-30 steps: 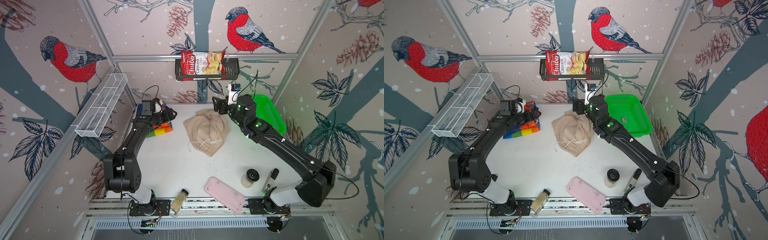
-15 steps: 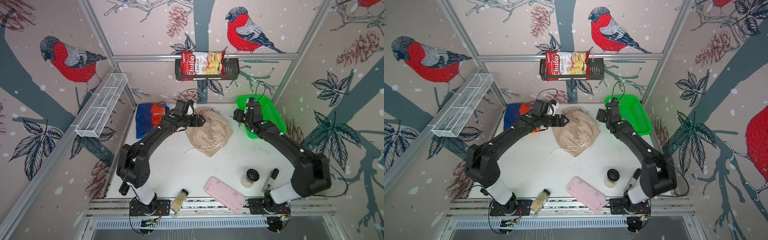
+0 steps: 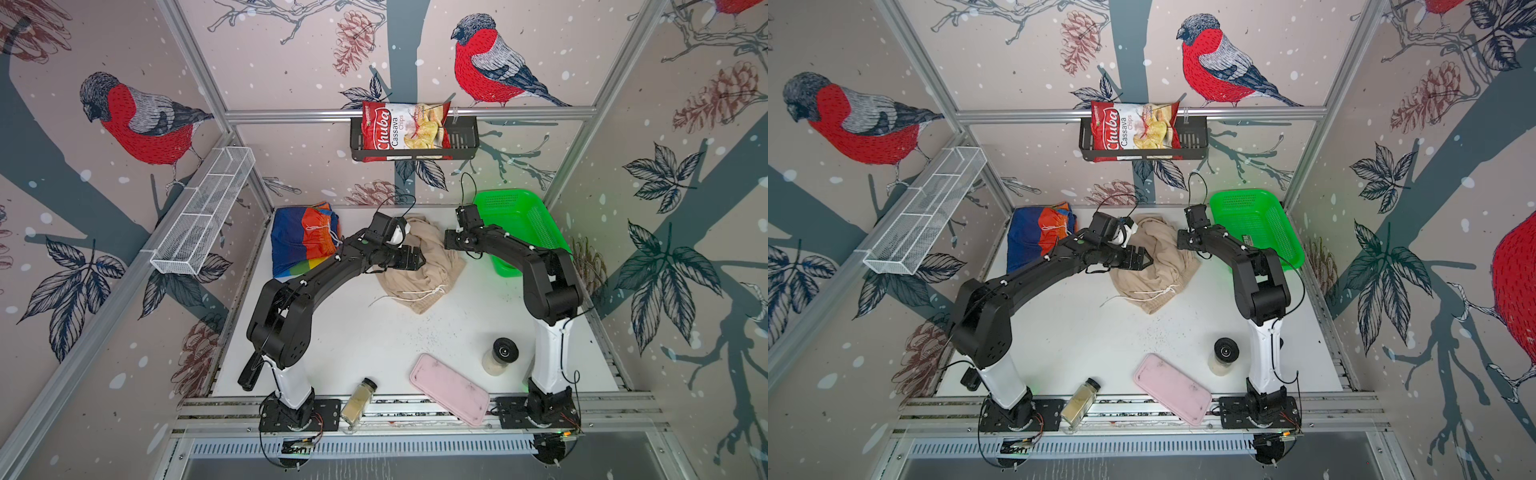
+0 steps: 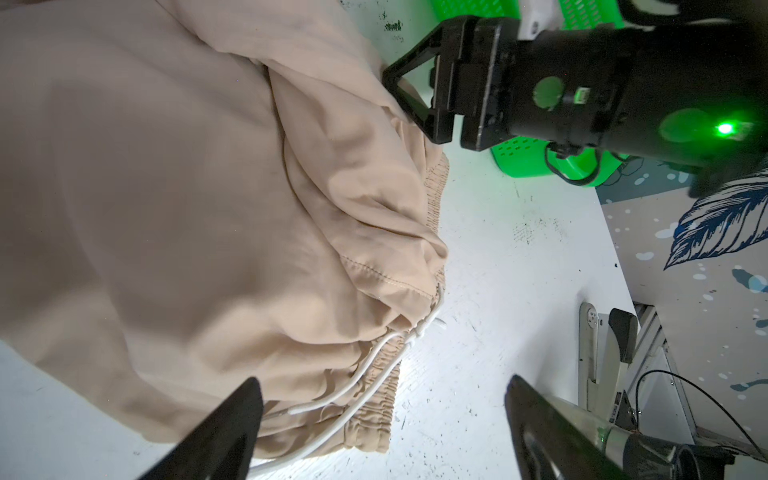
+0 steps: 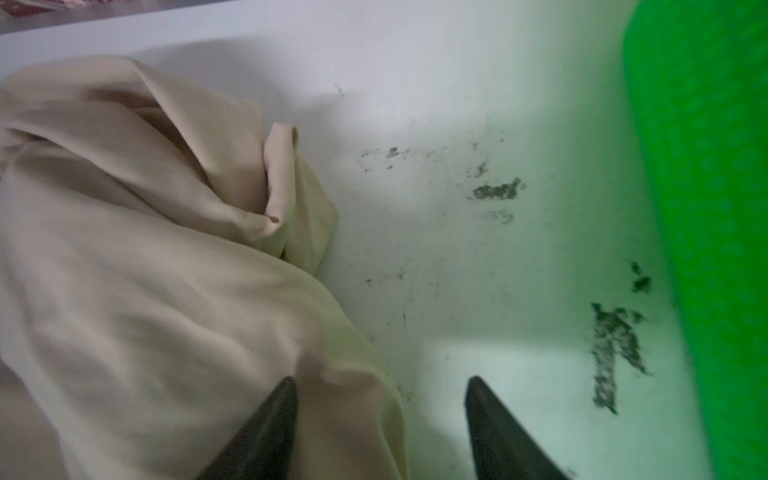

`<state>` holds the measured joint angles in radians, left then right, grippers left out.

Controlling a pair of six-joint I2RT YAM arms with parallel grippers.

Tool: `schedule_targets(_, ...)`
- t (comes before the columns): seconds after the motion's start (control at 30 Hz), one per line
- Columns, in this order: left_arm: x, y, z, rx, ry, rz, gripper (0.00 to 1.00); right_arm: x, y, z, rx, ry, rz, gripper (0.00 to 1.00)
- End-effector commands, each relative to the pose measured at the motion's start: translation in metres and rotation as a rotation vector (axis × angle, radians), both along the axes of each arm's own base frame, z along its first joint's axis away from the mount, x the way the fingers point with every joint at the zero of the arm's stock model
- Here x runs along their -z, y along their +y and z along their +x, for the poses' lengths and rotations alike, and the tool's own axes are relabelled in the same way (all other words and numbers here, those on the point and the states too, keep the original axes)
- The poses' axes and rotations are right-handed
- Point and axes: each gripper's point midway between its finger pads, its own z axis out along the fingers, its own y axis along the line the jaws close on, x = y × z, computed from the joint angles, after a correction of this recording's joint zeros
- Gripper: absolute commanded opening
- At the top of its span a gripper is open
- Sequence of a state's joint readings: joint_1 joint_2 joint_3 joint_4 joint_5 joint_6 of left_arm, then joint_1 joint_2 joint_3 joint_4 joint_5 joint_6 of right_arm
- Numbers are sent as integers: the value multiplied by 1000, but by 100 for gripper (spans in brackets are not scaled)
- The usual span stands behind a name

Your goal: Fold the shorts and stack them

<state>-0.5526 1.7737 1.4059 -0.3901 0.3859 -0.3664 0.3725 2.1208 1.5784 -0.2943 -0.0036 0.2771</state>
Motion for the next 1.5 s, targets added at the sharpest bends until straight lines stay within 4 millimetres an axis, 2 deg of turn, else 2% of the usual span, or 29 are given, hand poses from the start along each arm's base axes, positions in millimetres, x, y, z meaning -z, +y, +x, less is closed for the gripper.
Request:
schedule_targets(0.0, -11, -8, -1, 42, -33, -47, 90, -18, 44, -11, -172, 26, 184, 7)
schedule_targets(0.03, -15, -11, -3, 58, -38, -64, 90, -32, 54, -15, -201, 12, 247, 1)
schedule_targets(0.17, -32, -18, -7, 102, -68, -118, 88, -102, 82, -31, -293, -72, 423, 0)
schedule_targets(0.27, -39, -20, -7, 109, -84, -116, 80, -141, 92, -44, -325, -124, 452, 0)
schedule_targets(0.33, -41, -22, -9, 118, -86, -114, 71, -158, 96, -52, -334, -141, 469, 0)
schedule_targets(0.4, -47, -27, -14, 136, -103, -124, 70, -175, 100, -59, -339, -149, 512, 0)
schedule_targets(0.5, -61, -33, -19, 149, -148, -136, 83, -200, 110, -72, -364, -151, 593, 0)
schedule_targets(0.57, -69, -32, -17, 137, -175, -135, 88, -212, 120, -82, -388, -143, 636, 0)
schedule_targets(0.63, -71, -29, -11, 109, -196, -112, 90, -218, 127, -88, -397, -123, 669, 0)
schedule_targets(0.73, -63, -27, -6, 84, -173, -81, 86, -217, 130, -91, -392, -104, 674, 0)
schedule_targets(0.8, -56, -29, -6, 73, -156, -61, 85, -207, 116, -83, -317, -110, 607, 0)
schedule_targets(0.83, -52, -30, -4, 58, -155, -34, 85, -201, 103, -78, -260, -115, 571, 0)
schedule_targets(0.9, -42, -32, 1, 24, -147, 13, 87, -194, 74, -70, -157, -128, 536, 4)
schedule_targets(0.97, -28, -38, 9, -6, -107, 44, 88, -194, 34, -65, -36, -171, 496, 12)
schedule_targets(1.07, -4, -46, 26, -57, -59, 109, 88, -203, -23, -66, 130, -263, 410, 22)
schedule_targets(1.17, 18, -60, 39, -83, -22, 175, 87, -222, -68, -78, 252, -371, 321, 29)
schedule_targets(1.3, 42, -76, 57, -121, 1, 239, 88, -246, -105, -98, 351, -501, 271, 37)
schedule_targets(1.33, 49, -80, 62, -132, 11, 243, 88, -247, -112, -102, 368, -518, 264, 38)
schedule_targets(1.37, 55, -83, 67, -144, 16, 248, 89, -257, -118, -110, 379, -555, 272, 39)
schedule_targets(1.47, 69, -89, 80, -179, 20, 263, 90, -265, -130, -123, 407, -599, 262, 42)
